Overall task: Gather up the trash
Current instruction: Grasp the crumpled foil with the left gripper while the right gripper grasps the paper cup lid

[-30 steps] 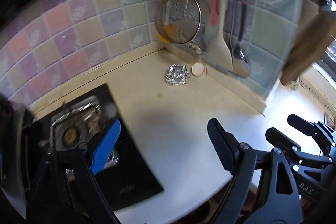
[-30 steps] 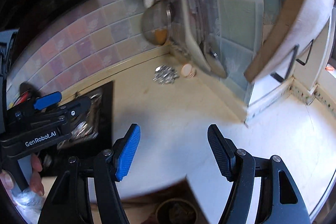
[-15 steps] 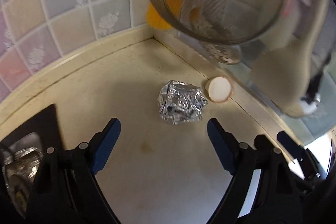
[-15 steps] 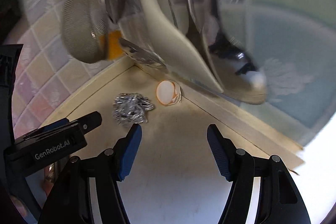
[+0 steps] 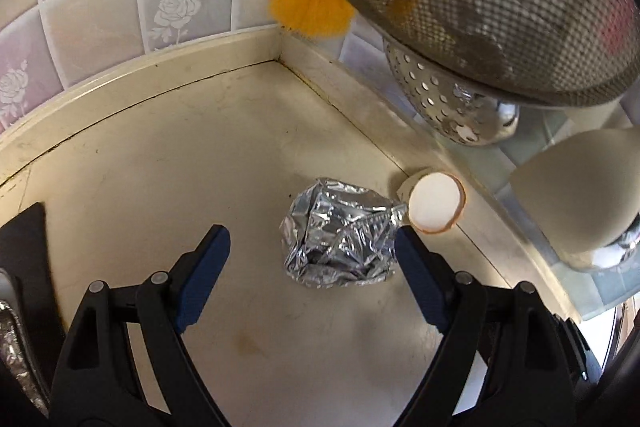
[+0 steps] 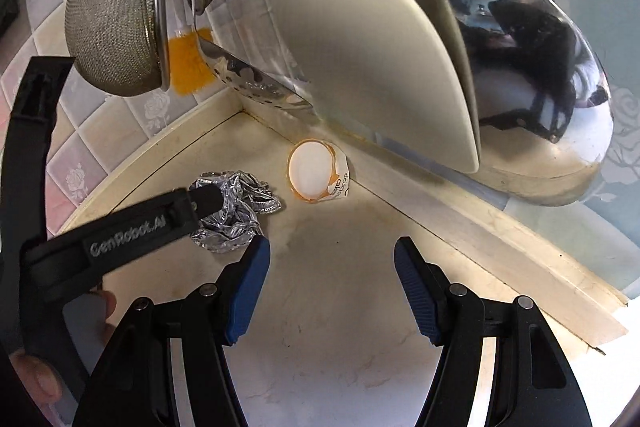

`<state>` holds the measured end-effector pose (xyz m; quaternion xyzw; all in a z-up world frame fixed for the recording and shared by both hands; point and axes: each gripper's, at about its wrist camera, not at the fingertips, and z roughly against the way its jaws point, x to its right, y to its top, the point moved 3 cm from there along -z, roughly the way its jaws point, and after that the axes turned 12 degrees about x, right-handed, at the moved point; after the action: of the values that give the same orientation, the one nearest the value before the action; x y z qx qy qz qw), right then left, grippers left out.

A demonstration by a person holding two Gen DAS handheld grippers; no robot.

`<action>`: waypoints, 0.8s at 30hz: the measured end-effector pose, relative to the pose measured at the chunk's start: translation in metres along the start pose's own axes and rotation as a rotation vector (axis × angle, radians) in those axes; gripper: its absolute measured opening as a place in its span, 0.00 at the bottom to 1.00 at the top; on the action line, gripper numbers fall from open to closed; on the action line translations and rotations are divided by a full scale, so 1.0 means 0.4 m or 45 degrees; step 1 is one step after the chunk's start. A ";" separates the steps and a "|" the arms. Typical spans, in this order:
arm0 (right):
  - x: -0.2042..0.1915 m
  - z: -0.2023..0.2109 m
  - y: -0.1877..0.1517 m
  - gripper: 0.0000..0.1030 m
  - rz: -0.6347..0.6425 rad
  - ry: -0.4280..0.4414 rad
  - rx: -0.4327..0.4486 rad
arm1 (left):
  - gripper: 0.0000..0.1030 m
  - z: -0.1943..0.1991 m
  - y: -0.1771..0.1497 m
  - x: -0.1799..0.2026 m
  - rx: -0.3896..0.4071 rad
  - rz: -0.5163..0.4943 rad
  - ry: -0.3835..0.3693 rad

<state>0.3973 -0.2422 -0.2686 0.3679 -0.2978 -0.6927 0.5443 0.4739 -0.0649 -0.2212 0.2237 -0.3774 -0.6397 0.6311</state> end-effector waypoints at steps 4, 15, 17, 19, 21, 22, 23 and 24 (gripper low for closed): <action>0.003 -0.009 -0.002 0.64 -0.002 -0.004 0.003 | 0.80 -0.033 -0.003 -0.001 -0.014 0.002 -0.001; 0.015 -0.039 -0.003 0.64 -0.043 -0.011 -0.008 | 0.51 -0.077 -0.009 -0.021 -0.040 0.067 -0.058; 0.011 -0.044 -0.002 0.64 -0.045 -0.007 -0.007 | 0.50 -0.074 -0.011 -0.025 -0.036 0.060 -0.052; 0.000 -0.060 -0.001 0.64 -0.048 -0.003 -0.008 | 0.50 -0.058 -0.013 -0.035 -0.031 0.060 -0.036; -0.002 -0.069 -0.005 0.64 -0.058 -0.005 -0.010 | 0.50 -0.047 -0.015 -0.055 -0.027 0.076 -0.012; -0.002 -0.066 -0.004 0.64 -0.068 -0.007 -0.011 | 0.50 -0.037 -0.015 -0.064 -0.020 0.085 -0.003; -0.004 -0.078 -0.007 0.64 -0.079 -0.015 -0.015 | 0.50 -0.027 -0.015 -0.073 -0.013 0.092 0.006; -0.006 -0.084 -0.005 0.64 -0.087 -0.028 -0.019 | 0.50 -0.017 -0.016 -0.087 -0.006 0.095 0.029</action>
<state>0.4247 -0.2398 -0.2882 0.3661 -0.2857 -0.7172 0.5197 0.4785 -0.0329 -0.2368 0.2155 -0.3767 -0.6140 0.6593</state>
